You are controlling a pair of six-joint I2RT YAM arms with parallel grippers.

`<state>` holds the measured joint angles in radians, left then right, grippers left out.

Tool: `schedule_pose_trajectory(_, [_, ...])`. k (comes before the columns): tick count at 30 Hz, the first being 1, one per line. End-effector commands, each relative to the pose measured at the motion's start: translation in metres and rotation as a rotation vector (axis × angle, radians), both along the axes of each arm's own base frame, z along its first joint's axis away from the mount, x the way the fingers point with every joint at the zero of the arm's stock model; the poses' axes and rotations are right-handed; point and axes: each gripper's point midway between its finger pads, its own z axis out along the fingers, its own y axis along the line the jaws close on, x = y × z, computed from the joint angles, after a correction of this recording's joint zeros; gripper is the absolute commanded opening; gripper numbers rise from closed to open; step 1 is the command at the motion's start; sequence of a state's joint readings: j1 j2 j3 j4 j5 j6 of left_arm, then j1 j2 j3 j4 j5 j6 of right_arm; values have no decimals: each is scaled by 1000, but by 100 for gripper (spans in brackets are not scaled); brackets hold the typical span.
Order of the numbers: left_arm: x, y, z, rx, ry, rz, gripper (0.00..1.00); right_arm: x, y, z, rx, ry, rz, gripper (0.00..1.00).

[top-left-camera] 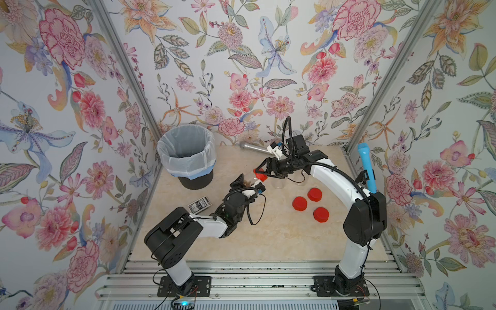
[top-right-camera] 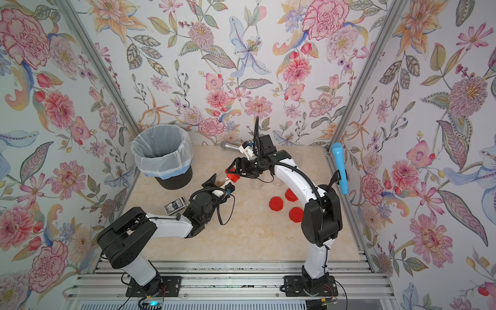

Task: Empty moldy peanuts from jars
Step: Unscrew the lid from the jar.

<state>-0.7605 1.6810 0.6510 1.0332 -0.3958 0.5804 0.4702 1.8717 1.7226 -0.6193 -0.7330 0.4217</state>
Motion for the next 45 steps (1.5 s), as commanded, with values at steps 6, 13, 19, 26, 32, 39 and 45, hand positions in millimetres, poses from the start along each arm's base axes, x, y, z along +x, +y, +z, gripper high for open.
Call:
schedule_pose_trajectory(6, [-1, -5, 29, -63, -69, -6, 43, -6, 10, 0, 15, 9, 54, 72])
schedule_pose_trajectory(13, [-4, -13, 38, -96, -68, -61, 43, -22, 18, 3, 43, -70, 181, 40])
schedule_pose_trajectory(19, [-33, -42, 53, -328, 101, -457, 42, -36, 3, 25, 122, -345, 402, 35])
schedule_pose_trajectory(26, [-65, -62, 53, -400, 306, -807, 41, -52, -11, 28, 27, -541, 634, 41])
schedule_pose_trajectory(32, [-62, -48, 50, -409, 343, -823, 38, -31, -21, 33, -97, -579, 650, 42])
schedule_pose_trajectory(39, [-62, -47, 46, -402, 359, -825, 38, -30, -17, 47, -83, -638, 662, 65])
schedule_pose_trajectory(45, [-57, -45, 45, -395, 347, -795, 38, -25, -14, 58, -58, -656, 647, 76])
